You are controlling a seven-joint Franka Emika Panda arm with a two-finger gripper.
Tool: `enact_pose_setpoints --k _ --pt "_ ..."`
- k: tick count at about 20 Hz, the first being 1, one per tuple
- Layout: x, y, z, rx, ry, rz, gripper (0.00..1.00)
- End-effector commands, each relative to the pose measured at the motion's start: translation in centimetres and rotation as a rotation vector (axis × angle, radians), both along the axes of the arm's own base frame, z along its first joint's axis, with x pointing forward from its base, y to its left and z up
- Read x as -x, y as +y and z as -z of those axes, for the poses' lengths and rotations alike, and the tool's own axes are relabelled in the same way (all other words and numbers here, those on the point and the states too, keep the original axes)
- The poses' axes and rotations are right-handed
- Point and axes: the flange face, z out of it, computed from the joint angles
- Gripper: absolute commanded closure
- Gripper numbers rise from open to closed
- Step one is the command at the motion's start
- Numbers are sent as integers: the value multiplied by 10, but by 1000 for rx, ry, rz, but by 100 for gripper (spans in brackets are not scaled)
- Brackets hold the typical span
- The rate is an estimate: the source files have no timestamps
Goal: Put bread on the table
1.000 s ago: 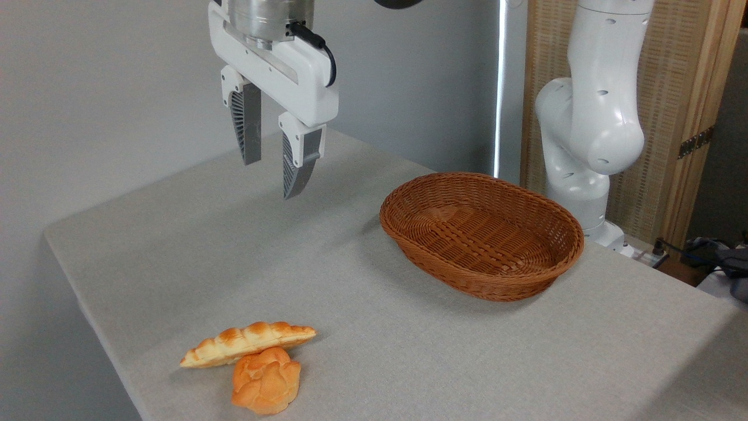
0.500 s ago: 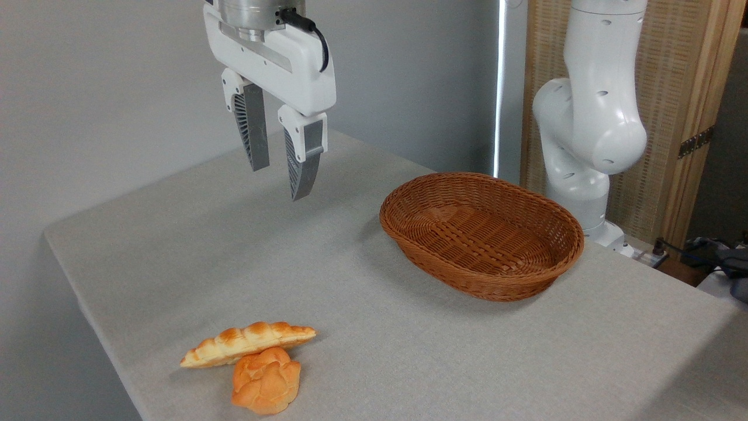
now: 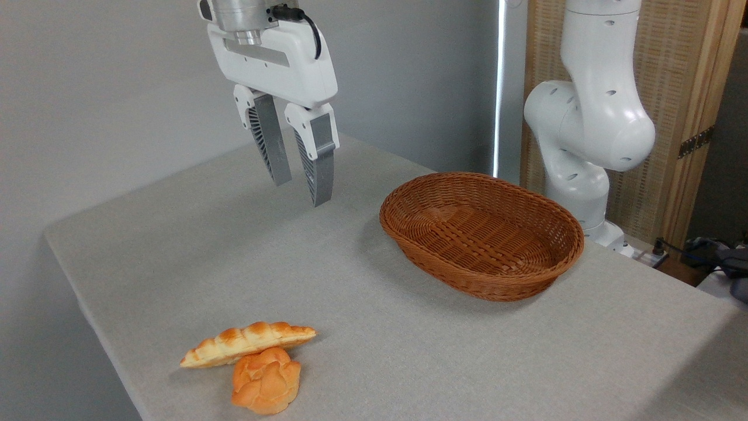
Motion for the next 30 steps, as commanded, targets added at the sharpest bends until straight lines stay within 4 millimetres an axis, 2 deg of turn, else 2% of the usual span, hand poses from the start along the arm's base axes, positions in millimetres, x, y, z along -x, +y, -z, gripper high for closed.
enact_pose_setpoints --k 1,5,9,14,19,21,30 --pt "-4 3 -5 -8 2 -53 0" --pt "-5 11 -7 -6 -2 -57 0" --pt "-10 1 -9 2 -6 -44 0" --pt "-14 -3 -1 -4 7 -37 0" --pt "-14 -2 -1 -5 9 -36 0" --pt "-14 4 -2 -5 7 -48 0" --pt "-14 2 -1 -17 7 -44 0"
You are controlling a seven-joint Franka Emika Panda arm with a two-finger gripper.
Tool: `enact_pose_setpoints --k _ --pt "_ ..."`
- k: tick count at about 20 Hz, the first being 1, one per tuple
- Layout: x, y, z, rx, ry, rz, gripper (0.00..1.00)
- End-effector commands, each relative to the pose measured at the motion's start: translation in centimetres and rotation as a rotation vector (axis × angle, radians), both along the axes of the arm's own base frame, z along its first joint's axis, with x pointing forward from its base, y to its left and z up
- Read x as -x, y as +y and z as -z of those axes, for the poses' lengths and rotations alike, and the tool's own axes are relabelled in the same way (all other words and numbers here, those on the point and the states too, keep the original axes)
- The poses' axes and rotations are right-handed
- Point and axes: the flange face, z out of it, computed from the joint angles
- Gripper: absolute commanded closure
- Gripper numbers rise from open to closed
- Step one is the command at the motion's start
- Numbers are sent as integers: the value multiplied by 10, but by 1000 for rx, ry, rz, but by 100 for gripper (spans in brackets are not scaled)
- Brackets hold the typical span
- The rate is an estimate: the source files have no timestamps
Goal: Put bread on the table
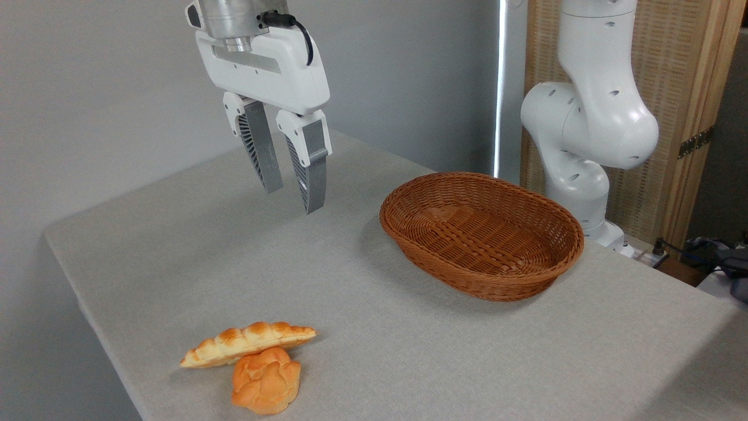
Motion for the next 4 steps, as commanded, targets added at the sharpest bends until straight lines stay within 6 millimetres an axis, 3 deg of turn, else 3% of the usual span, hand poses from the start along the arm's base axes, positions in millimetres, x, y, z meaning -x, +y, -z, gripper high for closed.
enact_pose_setpoints --k 1,4 --pt "-1 2 -4 -13 8 -18 0" --pt "-1 3 -4 -13 7 -22 0"
